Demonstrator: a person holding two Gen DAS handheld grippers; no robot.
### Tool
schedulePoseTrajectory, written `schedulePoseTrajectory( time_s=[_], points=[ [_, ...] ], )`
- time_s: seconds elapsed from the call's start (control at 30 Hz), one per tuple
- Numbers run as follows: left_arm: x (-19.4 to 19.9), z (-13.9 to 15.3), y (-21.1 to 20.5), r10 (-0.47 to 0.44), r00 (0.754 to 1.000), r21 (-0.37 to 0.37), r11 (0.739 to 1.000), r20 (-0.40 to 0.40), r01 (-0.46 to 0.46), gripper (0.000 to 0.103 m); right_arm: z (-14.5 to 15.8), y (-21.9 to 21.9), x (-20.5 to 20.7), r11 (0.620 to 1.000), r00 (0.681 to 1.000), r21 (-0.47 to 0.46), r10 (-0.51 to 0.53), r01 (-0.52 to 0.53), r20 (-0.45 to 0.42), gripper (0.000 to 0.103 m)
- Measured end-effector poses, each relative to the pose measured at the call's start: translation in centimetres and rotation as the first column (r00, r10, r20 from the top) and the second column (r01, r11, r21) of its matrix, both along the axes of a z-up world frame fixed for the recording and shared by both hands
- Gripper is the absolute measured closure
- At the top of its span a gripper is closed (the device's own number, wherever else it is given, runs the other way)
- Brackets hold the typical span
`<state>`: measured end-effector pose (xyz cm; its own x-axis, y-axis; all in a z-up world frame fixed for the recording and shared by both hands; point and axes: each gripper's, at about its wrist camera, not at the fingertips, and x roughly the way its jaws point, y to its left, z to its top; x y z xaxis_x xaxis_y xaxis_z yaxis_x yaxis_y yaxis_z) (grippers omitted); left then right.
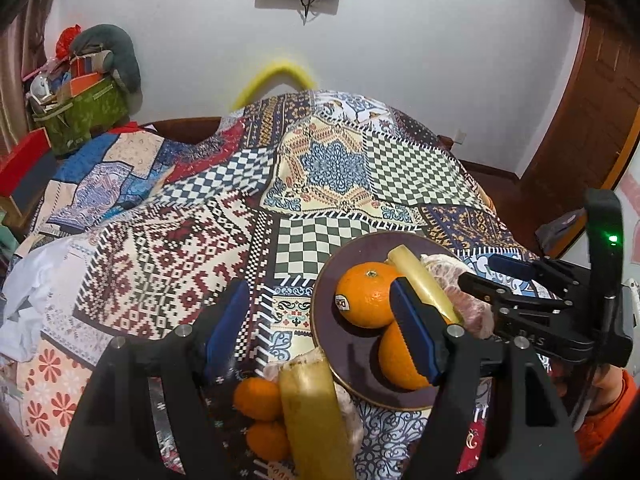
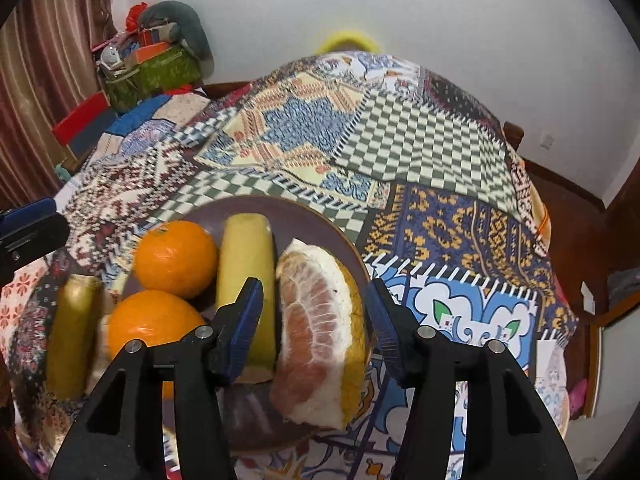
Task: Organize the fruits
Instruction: 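Set the orange on the plate with the left gripper while the right gripper holds the pomelo above it, then lower the pink pomelo segment onto the plate and open the right gripper, then move the right gripper to the large yellow corn cob and grasp it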
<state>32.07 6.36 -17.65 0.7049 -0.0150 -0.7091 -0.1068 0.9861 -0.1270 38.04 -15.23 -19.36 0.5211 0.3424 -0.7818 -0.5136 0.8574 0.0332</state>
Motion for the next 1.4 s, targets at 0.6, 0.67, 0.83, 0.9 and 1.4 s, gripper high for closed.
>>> schedulePoseTrajectory(
  time_s=[0.6,0.67,0.83,0.9,1.4],
  points=[
    [-8.8,3.1,1.5,0.016,1.0,0.036,0.999,0.013,-0.017,0.031,6.5,0.3,-9.8,0.992,0.995,0.112,0.04,-0.051,0.094,0.051],
    [-10.1,2.4,1.8,0.006,1.0,0.037,0.999,-0.003,-0.006,0.031,6.4,0.7,-11.0,0.993,0.995,0.102,0.05,-0.059,0.092,0.051],
    [-12.6,0.7,2.8,-0.001,0.999,0.057,0.998,-0.036,0.003,0.031,5.8,2.0,-13.1,0.991,0.993,0.097,0.083,-0.091,0.079,0.051],
    [-13.3,0.3,3.3,-0.001,0.999,0.06,0.998,-0.039,0.004,0.031,5.6,2.7,-13.8,0.99,0.993,0.098,0.095,-0.102,0.072,0.051],
    [-14.2,-2.4,8.6,0.04,0.998,-0.003,0.999,-0.055,-0.04,0.031,0.0,10.8,-12.3,0.986,0.986,0.065,0.156,-0.153,-0.052,0.055]
  ],
)
